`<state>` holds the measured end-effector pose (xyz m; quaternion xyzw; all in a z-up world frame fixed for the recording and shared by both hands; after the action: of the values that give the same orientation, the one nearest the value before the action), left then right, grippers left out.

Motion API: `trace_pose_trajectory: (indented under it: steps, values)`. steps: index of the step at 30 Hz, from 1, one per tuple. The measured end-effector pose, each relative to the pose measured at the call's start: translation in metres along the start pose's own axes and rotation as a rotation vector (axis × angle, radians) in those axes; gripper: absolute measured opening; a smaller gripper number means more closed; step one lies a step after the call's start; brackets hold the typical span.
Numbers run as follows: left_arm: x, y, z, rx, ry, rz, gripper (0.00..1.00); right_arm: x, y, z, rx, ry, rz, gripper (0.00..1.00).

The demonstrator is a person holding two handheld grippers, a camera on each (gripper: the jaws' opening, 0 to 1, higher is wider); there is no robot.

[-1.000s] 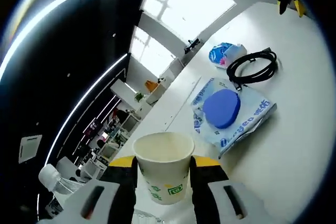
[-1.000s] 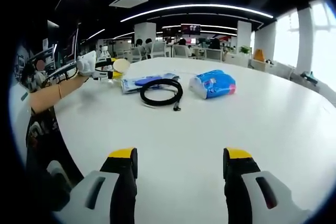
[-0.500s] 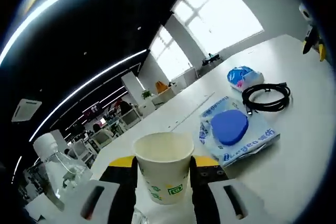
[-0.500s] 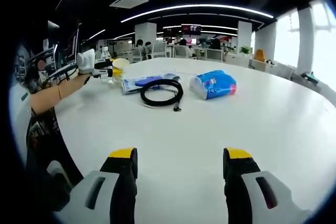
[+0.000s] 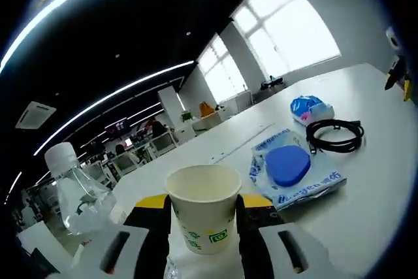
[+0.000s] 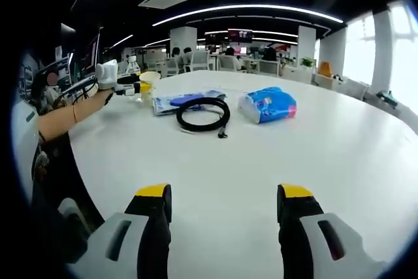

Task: Arrange the tabletop items into an orderly group along one side of the table until the central work area is clear of visible clutter.

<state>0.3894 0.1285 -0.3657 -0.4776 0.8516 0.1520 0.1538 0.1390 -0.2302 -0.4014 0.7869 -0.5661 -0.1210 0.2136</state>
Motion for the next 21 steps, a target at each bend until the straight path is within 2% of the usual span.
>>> trace_pose_trajectory:
  steps: [6, 21]
  values:
    - [-0.007, 0.002, 0.002, -0.001, 0.109, -0.019, 0.38, -0.001, 0.000, 0.000, -0.003, 0.004, -0.003, 0.63]
    - [-0.010, 0.004, 0.013, -0.036, 0.188, -0.052, 0.38, -0.001, 0.001, 0.002, 0.002, -0.001, -0.005, 0.63]
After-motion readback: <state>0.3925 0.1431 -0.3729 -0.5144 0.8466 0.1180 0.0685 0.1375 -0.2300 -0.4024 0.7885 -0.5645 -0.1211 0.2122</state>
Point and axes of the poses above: the point that each gripper's makers call its tool centre point, and the gripper's own axes: y roughly backward along the fingers, x roughly to its right, z roughly out of its underside, the point moved 3 cm from there along y, roughly backward along the fingers, and after that the axes turned 1 degree about y, right-handed, at the moved point
